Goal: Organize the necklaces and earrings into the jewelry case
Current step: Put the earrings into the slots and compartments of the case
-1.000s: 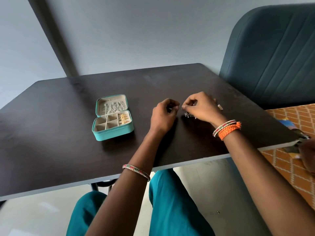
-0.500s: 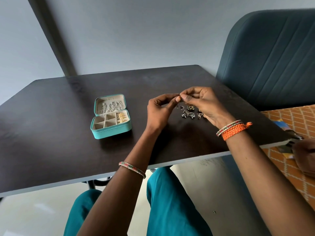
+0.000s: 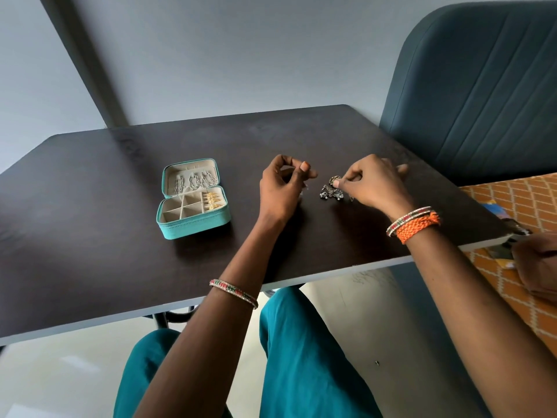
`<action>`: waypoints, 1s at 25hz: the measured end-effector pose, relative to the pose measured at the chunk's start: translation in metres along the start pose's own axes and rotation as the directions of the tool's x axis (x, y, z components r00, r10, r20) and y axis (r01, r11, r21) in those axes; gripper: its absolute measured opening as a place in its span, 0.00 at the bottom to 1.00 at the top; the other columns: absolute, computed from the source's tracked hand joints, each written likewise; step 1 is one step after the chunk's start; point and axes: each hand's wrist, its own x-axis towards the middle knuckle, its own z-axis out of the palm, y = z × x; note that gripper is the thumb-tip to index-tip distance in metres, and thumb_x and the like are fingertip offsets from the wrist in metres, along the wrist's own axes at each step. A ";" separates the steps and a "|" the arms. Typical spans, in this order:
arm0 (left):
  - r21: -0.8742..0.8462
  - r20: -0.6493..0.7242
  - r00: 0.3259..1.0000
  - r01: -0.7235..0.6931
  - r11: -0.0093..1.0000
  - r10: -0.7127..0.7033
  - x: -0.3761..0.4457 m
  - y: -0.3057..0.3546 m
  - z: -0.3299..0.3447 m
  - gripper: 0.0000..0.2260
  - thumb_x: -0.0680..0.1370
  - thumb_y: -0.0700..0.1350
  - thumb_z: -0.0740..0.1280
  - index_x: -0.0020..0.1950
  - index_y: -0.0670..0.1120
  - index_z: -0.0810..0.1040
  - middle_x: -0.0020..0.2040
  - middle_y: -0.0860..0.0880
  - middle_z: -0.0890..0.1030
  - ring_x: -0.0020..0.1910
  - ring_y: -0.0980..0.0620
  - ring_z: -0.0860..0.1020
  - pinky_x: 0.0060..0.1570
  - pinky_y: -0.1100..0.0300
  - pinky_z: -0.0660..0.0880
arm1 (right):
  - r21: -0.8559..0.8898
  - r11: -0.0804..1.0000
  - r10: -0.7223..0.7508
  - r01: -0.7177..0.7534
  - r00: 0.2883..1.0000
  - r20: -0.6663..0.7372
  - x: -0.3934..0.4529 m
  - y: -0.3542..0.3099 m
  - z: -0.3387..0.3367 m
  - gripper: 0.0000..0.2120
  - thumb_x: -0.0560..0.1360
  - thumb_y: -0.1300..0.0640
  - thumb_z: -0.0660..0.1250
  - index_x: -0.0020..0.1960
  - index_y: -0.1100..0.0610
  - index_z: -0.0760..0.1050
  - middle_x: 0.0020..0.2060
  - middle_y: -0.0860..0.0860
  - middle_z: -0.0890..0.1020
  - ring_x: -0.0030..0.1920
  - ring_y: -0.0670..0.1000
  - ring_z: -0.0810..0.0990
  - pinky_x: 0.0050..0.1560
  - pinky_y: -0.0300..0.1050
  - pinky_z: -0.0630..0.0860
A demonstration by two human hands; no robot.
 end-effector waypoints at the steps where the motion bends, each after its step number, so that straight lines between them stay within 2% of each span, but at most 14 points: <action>1: 0.015 -0.010 1.000 -0.007 1.000 0.007 0.000 -0.001 -0.001 0.06 0.78 0.41 0.66 0.42 0.46 0.71 0.39 0.47 0.84 0.35 0.56 0.80 0.36 0.65 0.74 | -0.043 0.999 -0.004 0.004 1.000 0.007 -0.001 -0.003 0.002 0.11 0.71 0.46 0.70 0.36 0.52 0.81 0.33 0.48 0.82 0.46 0.53 0.78 0.48 0.49 0.57; 4: 0.030 -0.039 0.999 -0.015 0.999 0.016 0.001 -0.001 -0.002 0.05 0.78 0.41 0.67 0.44 0.46 0.73 0.39 0.48 0.84 0.39 0.54 0.81 0.38 0.63 0.74 | -0.029 1.000 0.009 -0.010 1.000 -0.026 -0.004 -0.005 0.005 0.07 0.72 0.53 0.70 0.36 0.54 0.81 0.32 0.46 0.78 0.48 0.53 0.78 0.46 0.48 0.55; 7: 0.021 -0.029 1.000 0.007 1.000 -0.007 0.002 -0.001 -0.002 0.06 0.78 0.42 0.67 0.42 0.47 0.74 0.39 0.47 0.83 0.31 0.59 0.77 0.34 0.61 0.72 | 0.133 0.990 0.066 -0.052 0.992 -0.104 -0.002 -0.005 0.005 0.07 0.72 0.54 0.70 0.35 0.52 0.79 0.32 0.44 0.77 0.48 0.51 0.78 0.49 0.47 0.55; 9: 0.025 -0.020 1.000 0.005 1.000 -0.005 0.002 0.000 -0.001 0.07 0.78 0.43 0.67 0.41 0.49 0.75 0.40 0.47 0.84 0.31 0.59 0.76 0.34 0.61 0.72 | 0.278 0.960 0.065 -0.034 0.993 -0.101 0.002 -0.004 0.005 0.09 0.71 0.54 0.71 0.33 0.49 0.78 0.32 0.43 0.80 0.46 0.50 0.80 0.57 0.48 0.61; 10: 0.017 -0.017 1.000 -0.001 1.000 0.001 0.001 0.001 -0.001 0.06 0.78 0.43 0.68 0.41 0.49 0.75 0.40 0.47 0.84 0.34 0.58 0.77 0.34 0.62 0.73 | 0.351 0.936 0.052 -0.015 0.994 -0.095 0.004 -0.003 0.005 0.10 0.71 0.53 0.71 0.31 0.46 0.78 0.32 0.42 0.81 0.45 0.49 0.81 0.60 0.53 0.66; 12: -0.016 -0.001 1.000 -0.015 1.000 0.015 -0.001 0.005 0.000 0.05 0.77 0.42 0.68 0.41 0.48 0.76 0.39 0.49 0.84 0.38 0.58 0.80 0.36 0.67 0.73 | 0.475 0.880 0.020 0.019 0.997 -0.079 0.004 -0.004 0.002 0.08 0.69 0.52 0.72 0.32 0.43 0.79 0.32 0.41 0.82 0.43 0.48 0.82 0.56 0.61 0.74; 13: -0.038 0.008 1.000 -0.020 0.999 0.021 -0.002 0.006 0.000 0.04 0.77 0.41 0.69 0.42 0.48 0.77 0.39 0.49 0.84 0.38 0.60 0.80 0.36 0.68 0.73 | 0.543 0.839 0.000 0.037 0.998 -0.069 0.004 -0.007 0.000 0.07 0.69 0.53 0.72 0.33 0.44 0.80 0.34 0.43 0.83 0.43 0.47 0.82 0.55 0.58 0.76; 14: -0.062 0.014 1.000 -0.026 0.998 0.027 -0.002 0.008 0.000 0.04 0.76 0.40 0.69 0.42 0.47 0.77 0.38 0.51 0.84 0.38 0.60 0.80 0.35 0.68 0.73 | 0.616 0.786 -0.024 0.051 0.998 -0.052 0.003 -0.011 -0.002 0.07 0.70 0.56 0.72 0.35 0.47 0.81 0.37 0.44 0.84 0.42 0.45 0.82 0.53 0.50 0.78; 16: -0.110 0.012 0.999 -0.039 0.993 0.041 -0.002 0.010 0.000 0.05 0.75 0.38 0.71 0.43 0.47 0.78 0.36 0.53 0.84 0.40 0.55 0.80 0.32 0.65 0.73 | 0.776 0.629 -0.063 0.049 0.998 -0.012 -0.002 -0.022 -0.009 0.07 0.73 0.63 0.69 0.40 0.53 0.81 0.39 0.49 0.83 0.39 0.39 0.81 0.45 0.33 0.76; 17: -0.129 0.003 0.999 -0.044 0.991 0.045 -0.001 0.011 -0.001 0.05 0.74 0.38 0.71 0.43 0.47 0.78 0.36 0.53 0.84 0.40 0.53 0.80 0.32 0.63 0.73 | 0.842 0.540 -0.053 0.009 0.998 0.024 -0.005 -0.027 -0.010 0.07 0.74 0.65 0.68 0.42 0.55 0.80 0.39 0.49 0.82 0.37 0.36 0.80 0.41 0.28 0.74; 18: -0.146 -0.010 0.999 -0.049 0.988 0.048 -0.001 0.012 -0.002 0.05 0.74 0.38 0.71 0.43 0.47 0.78 0.35 0.54 0.84 0.41 0.52 0.79 0.32 0.63 0.73 | 0.888 0.456 -0.022 -0.062 0.996 0.081 -0.007 -0.031 -0.010 0.07 0.75 0.65 0.67 0.42 0.55 0.79 0.38 0.47 0.82 0.36 0.35 0.79 0.38 0.27 0.72; 21: -0.201 -0.032 0.998 -0.060 0.978 0.055 -0.002 0.016 -0.004 0.04 0.74 0.37 0.71 0.43 0.46 0.79 0.35 0.54 0.84 0.42 0.48 0.77 0.34 0.65 0.73 | 0.919 0.255 0.076 -0.301 0.954 0.292 -0.008 -0.039 -0.003 0.10 0.75 0.64 0.65 0.41 0.52 0.80 0.35 0.42 0.81 0.40 0.43 0.75 0.40 0.40 0.65; 23: -0.206 -0.032 0.997 -0.077 0.976 0.072 -0.005 0.019 -0.007 0.04 0.74 0.38 0.71 0.44 0.46 0.80 0.36 0.53 0.84 0.41 0.47 0.76 0.34 0.63 0.74 | 0.916 0.179 0.077 -0.360 0.933 0.352 -0.008 -0.046 -0.001 0.09 0.75 0.63 0.64 0.41 0.53 0.79 0.36 0.45 0.81 0.41 0.45 0.76 0.42 0.43 0.65; 25: -0.170 -0.049 0.994 -0.100 0.980 0.093 -0.009 0.021 -0.010 0.03 0.73 0.38 0.72 0.44 0.45 0.80 0.36 0.50 0.83 0.39 0.49 0.78 0.35 0.61 0.75 | 0.925 0.166 0.055 -0.343 0.939 0.339 -0.009 -0.053 0.000 0.07 0.76 0.62 0.65 0.41 0.54 0.79 0.34 0.47 0.82 0.41 0.49 0.78 0.41 0.42 0.70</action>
